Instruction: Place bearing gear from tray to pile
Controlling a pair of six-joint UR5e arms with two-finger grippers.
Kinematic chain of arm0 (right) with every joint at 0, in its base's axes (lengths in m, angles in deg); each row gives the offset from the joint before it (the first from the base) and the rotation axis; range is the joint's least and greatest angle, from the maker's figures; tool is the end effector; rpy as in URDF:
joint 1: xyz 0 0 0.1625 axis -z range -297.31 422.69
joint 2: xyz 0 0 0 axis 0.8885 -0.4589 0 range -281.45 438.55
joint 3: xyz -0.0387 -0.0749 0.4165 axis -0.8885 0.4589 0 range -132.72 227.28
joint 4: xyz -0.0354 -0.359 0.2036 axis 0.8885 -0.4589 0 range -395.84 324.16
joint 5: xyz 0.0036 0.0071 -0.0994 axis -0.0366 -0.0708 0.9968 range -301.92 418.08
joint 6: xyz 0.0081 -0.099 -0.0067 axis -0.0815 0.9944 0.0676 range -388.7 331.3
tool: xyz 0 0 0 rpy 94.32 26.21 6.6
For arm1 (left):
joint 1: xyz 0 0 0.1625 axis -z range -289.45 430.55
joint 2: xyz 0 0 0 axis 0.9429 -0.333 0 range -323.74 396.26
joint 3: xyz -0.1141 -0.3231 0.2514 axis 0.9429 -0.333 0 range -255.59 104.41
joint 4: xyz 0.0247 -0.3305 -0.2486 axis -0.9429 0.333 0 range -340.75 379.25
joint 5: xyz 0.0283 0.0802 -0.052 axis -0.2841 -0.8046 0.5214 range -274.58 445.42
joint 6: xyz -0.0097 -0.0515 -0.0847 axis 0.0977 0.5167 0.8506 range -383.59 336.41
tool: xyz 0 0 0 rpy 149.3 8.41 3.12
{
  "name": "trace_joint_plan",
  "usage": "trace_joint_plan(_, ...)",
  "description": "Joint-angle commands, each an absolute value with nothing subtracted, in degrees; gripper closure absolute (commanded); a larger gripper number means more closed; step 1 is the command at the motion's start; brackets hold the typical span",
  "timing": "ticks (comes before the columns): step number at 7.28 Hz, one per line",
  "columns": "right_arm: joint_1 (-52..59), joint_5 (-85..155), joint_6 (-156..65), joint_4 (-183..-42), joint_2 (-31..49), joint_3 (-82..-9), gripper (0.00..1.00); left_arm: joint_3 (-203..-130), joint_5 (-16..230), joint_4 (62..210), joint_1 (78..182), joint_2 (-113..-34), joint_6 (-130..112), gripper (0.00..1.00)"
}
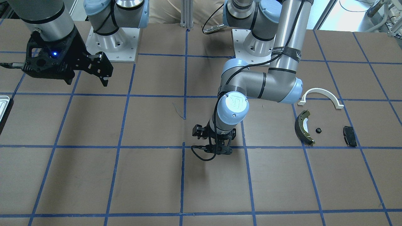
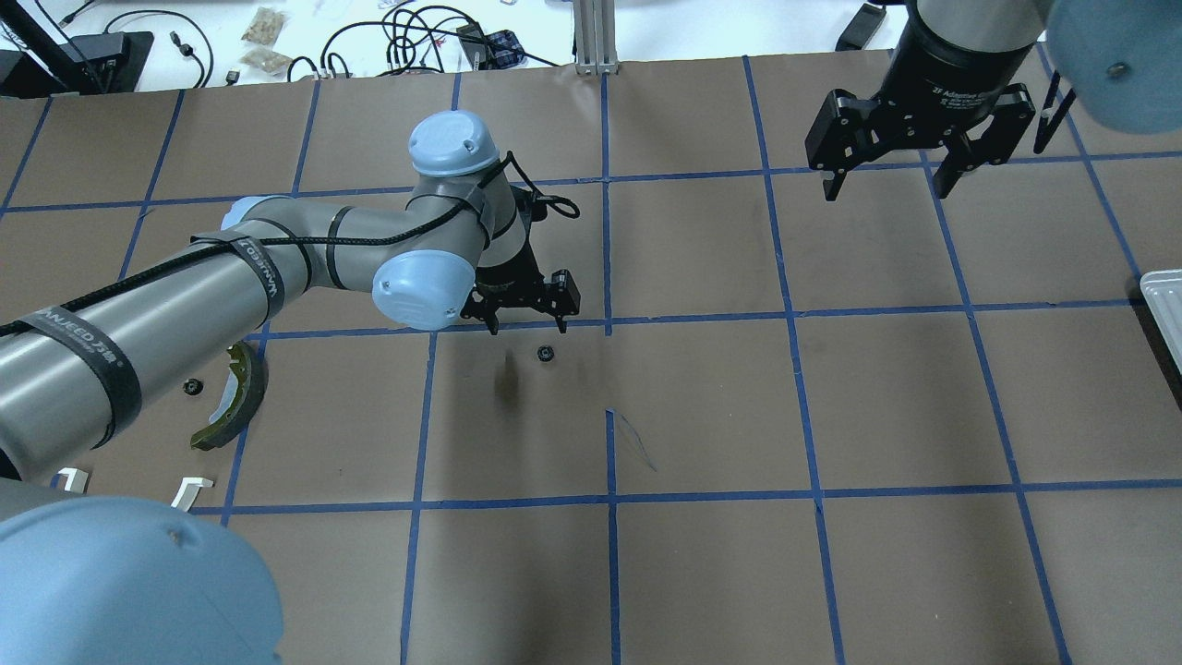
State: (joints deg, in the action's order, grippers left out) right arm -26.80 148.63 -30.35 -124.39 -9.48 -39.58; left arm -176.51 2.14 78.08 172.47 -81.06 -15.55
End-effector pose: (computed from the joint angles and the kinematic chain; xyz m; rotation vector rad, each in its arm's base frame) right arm 0.1277 -0.5070 0.4952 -0.0592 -3.1313 -0.0077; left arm -0.2638 -0.5472 0.1868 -0.0918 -3.0386 -0.2160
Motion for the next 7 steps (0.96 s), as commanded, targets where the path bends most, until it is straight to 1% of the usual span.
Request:
trace_joint_plan(1,-26.79,148.7,-30.45,-125.31,-9.43,-39.82,0.0,-177.46,2.18,76.47,173.47,-81.42,-14.1,0.0)
trace_joint_plan(2,-26.7,148.44,-30.54,-125.49,-9.42,-39.82,0.0,-177.46,2.18,76.46,173.47,-81.86,-13.93,0.07)
trace_joint_plan(3,-26.79,148.52,-30.54,-125.14,-9.42,-39.9,0.0,-177.46,2.27,76.46,173.47,-82.12,-13.93,0.24)
trace_joint_plan(4,-26.79,148.52,-30.54,-125.31,-9.42,-39.9,0.0,-177.54,2.27,76.55,173.47,-82.13,-13.93,0.26)
trace_joint_plan(5,-26.7,148.61,-30.54,-124.79,-9.42,-39.9,0.0,-177.63,2.1,76.64,173.47,-82.13,-13.93,0.32)
trace_joint_plan(6,-26.79,148.7,-30.46,-124.7,-9.42,-39.9,0.0,-177.54,2.27,76.64,173.47,-82.21,-13.93,0.62)
trace_joint_plan(7,-26.79,148.7,-30.46,-124.78,-9.42,-39.9,0.0,-177.54,2.19,76.64,173.47,-82.21,-13.93,0.97)
